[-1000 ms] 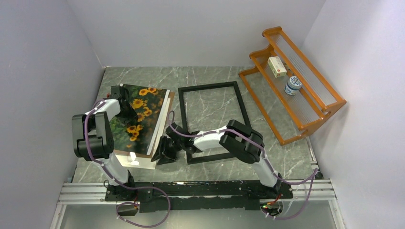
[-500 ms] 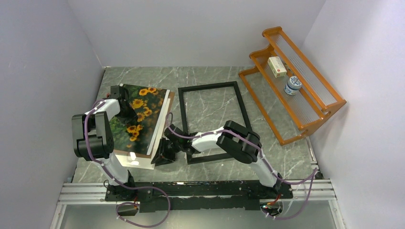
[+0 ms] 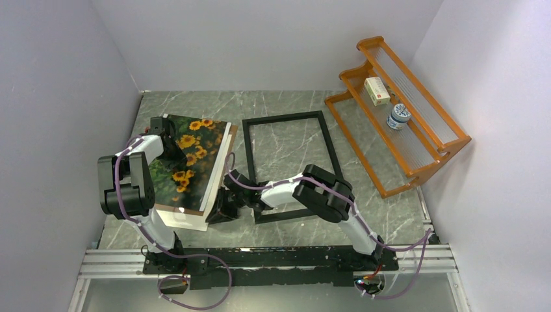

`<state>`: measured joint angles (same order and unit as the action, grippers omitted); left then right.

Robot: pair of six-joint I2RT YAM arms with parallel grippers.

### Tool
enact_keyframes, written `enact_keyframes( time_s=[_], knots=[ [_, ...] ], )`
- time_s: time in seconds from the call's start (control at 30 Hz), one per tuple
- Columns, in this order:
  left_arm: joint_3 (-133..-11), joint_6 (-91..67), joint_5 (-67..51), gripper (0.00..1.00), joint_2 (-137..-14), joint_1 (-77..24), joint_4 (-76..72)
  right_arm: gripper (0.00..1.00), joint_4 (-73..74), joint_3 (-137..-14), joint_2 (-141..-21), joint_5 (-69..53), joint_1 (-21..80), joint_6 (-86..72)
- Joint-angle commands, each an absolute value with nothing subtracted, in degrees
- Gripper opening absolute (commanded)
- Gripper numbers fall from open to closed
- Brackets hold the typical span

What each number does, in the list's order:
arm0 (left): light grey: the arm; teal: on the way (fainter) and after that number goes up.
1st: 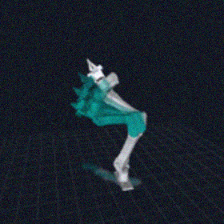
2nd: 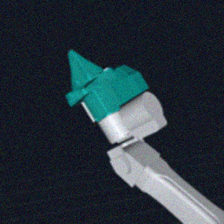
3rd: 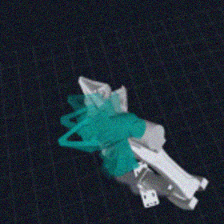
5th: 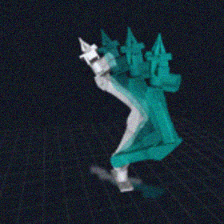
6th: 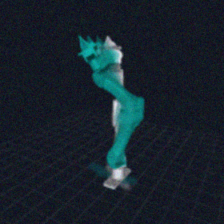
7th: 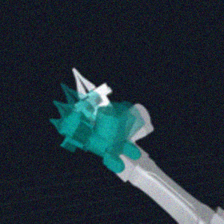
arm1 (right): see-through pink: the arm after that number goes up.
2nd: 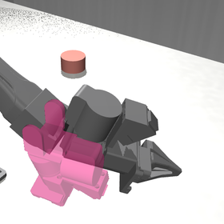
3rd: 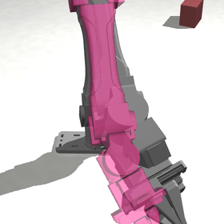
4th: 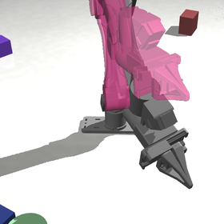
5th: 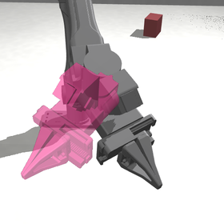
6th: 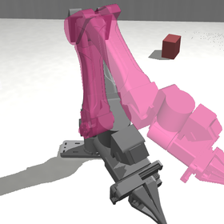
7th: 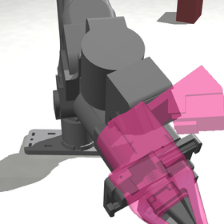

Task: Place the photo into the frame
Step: Pick up the photo frame item at the center of the board.

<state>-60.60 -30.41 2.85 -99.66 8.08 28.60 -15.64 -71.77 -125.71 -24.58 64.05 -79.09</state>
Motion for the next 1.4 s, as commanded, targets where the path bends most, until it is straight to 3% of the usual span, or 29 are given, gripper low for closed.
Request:
enact_keyframes(
  time_s=[0.0, 0.33, 0.6, 1.37],
  knots=[
    [-57.83, -29.97, 1.11, 0.41, -102.81, 7.91, 29.97, 0.19, -23.07, -71.01, -126.05, -24.52, 63.42, -79.78],
    [-57.48, -29.97, 1.7, 0.39, -102.9, 7.99, 30.01, 0.11, -24.75, -69.57, -123.3, -24.06, 63.38, -79.67],
    [-57.3, -29.27, 1.59, 0.39, -102.92, 7.92, 29.84, 0.23, -22.14, -69.47, -121.38, -22.6, 63.36, -78.85],
    [-57.12, -30.61, 2.32, 0.37, -101.33, 7.92, 30.65, 0.25, -26.35, -73.78, -127.27, -23.01, 62.57, -81.79]
  ],
)
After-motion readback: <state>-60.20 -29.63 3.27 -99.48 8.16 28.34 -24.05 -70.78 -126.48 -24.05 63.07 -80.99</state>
